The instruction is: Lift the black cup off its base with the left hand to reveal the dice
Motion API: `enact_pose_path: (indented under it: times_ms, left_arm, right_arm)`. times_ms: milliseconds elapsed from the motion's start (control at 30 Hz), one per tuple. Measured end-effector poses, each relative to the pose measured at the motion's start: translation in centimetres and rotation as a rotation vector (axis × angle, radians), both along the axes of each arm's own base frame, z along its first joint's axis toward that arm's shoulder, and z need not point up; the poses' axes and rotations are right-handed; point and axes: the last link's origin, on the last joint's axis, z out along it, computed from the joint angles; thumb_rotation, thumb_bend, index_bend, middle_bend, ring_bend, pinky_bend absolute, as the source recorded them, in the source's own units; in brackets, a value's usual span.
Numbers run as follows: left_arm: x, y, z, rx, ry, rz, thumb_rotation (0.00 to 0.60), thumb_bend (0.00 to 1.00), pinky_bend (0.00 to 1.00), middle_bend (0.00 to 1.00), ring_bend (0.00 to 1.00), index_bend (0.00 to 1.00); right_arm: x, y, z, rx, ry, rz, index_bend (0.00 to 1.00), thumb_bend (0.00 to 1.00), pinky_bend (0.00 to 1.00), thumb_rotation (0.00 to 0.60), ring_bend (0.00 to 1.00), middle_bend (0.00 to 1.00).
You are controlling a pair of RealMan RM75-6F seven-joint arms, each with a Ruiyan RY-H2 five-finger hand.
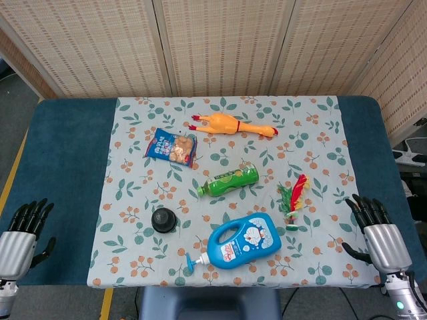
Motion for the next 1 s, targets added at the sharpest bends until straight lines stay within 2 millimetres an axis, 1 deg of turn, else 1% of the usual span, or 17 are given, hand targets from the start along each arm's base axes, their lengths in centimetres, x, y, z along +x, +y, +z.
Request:
enact_pose_path:
  times_ms: [133, 267, 400, 533, 667, 833, 900, 1000]
  left_arm:
    - [0.2, 0.2, -0.7, -0.059, -0.047, -0.007, 0.600, 0.42, 0.11, 0.00, 0.00, 0.00]
    - [0.9, 0.5, -2.1, -0.178, -0.175, -0.030, 0.600, 0.42, 0.14, 0.00, 0.00, 0.00]
    - [2.0, 1.7, -4.3, -0.321, -0.369, -0.060, 0.600, 0.42, 0.14, 0.00, 0.00, 0.00]
    - [3.4, 3.2, -6.8, -0.442, -0.501, -0.077, 0.600, 0.41, 0.11, 0.00, 0.00, 0.00]
    - [4.7, 4.6, -9.3, -0.499, -0.505, -0.085, 0.600, 0.39, 0.09, 0.00, 0.00, 0.00]
    - [6.6, 6.4, -13.3, -0.563, -0.475, -0.070, 0.600, 0.38, 0.09, 0.00, 0.00, 0.00]
    - [7.5, 6.9, -14.6, -0.572, -0.479, -0.073, 0.600, 0.38, 0.09, 0.00, 0.00, 0.00]
    - [8.3, 7.5, -15.8, -0.565, -0.468, -0.090, 0.600, 0.38, 0.09, 0.00, 0.00, 0.00]
  right_arm:
    - [0.2, 0.2, 0.0, 0.008, -0.009, 0.011, 0.00, 0.11, 0.00, 0.549, 0.00, 0.00]
    - [0.2, 0.5, 0.2, 0.020, -0.029, 0.009, 0.00, 0.11, 0.00, 0.549, 0.00, 0.00]
    - [0.3, 0.5, 0.0, 0.044, -0.043, 0.013, 0.00, 0.11, 0.00, 0.548, 0.00, 0.00]
    - [0.6, 0.6, 0.0, 0.055, -0.059, 0.025, 0.00, 0.11, 0.00, 0.548, 0.00, 0.00]
    - [0.6, 0.6, -0.1, 0.075, -0.062, 0.026, 0.00, 0.11, 0.00, 0.550, 0.00, 0.00]
    - [0.6, 0.6, -0.3, 0.095, -0.062, 0.025, 0.00, 0.11, 0.00, 0.549, 0.00, 0.00]
    - [0.5, 0.6, -0.4, 0.102, -0.061, 0.023, 0.00, 0.11, 0.00, 0.549, 0.00, 0.00]
    - [0.5, 0.6, -0.4, 0.111, -0.059, 0.019, 0.00, 0.11, 0.00, 0.548, 0.00, 0.00]
